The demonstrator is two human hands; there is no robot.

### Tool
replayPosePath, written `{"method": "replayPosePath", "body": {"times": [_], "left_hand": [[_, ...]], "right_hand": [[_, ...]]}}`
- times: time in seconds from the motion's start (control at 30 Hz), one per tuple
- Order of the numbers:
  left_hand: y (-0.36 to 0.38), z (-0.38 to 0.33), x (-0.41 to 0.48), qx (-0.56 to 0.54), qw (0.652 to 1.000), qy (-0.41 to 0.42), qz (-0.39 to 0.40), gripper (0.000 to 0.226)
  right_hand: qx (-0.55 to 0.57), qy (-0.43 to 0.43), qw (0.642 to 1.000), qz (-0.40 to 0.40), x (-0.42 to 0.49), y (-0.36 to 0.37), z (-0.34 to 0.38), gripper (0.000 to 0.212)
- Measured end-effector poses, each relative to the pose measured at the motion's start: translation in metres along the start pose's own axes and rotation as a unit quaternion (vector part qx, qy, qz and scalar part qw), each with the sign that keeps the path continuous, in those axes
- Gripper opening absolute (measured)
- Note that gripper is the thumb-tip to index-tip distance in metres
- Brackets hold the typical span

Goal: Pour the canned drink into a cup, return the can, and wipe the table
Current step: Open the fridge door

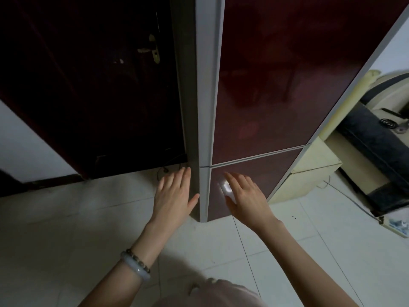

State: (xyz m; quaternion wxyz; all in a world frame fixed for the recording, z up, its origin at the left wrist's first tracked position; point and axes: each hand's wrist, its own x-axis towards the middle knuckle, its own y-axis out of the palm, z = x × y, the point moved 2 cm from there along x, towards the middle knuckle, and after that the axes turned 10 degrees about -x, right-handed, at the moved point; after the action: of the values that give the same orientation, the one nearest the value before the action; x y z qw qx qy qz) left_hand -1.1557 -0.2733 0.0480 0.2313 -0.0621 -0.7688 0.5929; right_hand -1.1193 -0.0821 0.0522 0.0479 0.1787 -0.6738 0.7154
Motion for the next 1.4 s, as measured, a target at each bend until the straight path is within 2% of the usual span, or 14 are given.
{"method": "replayPosePath", "body": {"times": [0.17, 0.33, 0.57, 0.67, 0.77, 0.87, 1.07, 1.23, 1.4], "left_hand": [[-0.004, 0.012, 0.033, -0.014, 1.0, -0.003, -0.012, 0.072], [-0.022, 0.029, 0.086, -0.051, 0.998, -0.009, -0.033, 0.072], [-0.056, 0.033, 0.168, -0.215, 0.973, -0.023, -0.074, 0.074], [-0.064, 0.026, 0.191, -0.318, 0.945, -0.051, -0.063, 0.075], [-0.063, 0.022, 0.207, -0.361, 0.929, -0.07, -0.034, 0.078], [-0.06, 0.017, 0.218, -0.357, 0.931, -0.072, 0.0, 0.07], [-0.062, 0.012, 0.219, -0.346, 0.934, -0.066, -0.055, 0.039], [-0.068, 0.007, 0.218, -0.306, 0.949, -0.064, -0.046, 0.044], [-0.071, -0.001, 0.201, -0.308, 0.95, -0.04, -0.039, 0.038]], "right_hand": [[-0.033, 0.002, 0.999, -0.001, 0.033, -0.004, -0.004, 0.065], [-0.057, -0.044, 0.997, -0.029, 0.087, -0.029, -0.014, 0.069], [-0.137, -0.064, 0.983, -0.107, 0.17, -0.07, -0.024, 0.073], [-0.151, -0.047, 0.982, -0.105, 0.189, -0.073, -0.031, 0.076], [-0.134, -0.035, 0.987, -0.085, 0.196, -0.071, -0.038, 0.075], [-0.128, -0.043, 0.989, -0.066, 0.196, -0.069, -0.041, 0.073], [-0.13, -0.049, 0.989, -0.044, 0.195, -0.068, -0.046, 0.074], [-0.128, -0.046, 0.99, -0.028, 0.193, -0.07, -0.044, 0.073], [-0.118, -0.037, 0.992, -0.039, 0.172, -0.069, -0.042, 0.073]]}}
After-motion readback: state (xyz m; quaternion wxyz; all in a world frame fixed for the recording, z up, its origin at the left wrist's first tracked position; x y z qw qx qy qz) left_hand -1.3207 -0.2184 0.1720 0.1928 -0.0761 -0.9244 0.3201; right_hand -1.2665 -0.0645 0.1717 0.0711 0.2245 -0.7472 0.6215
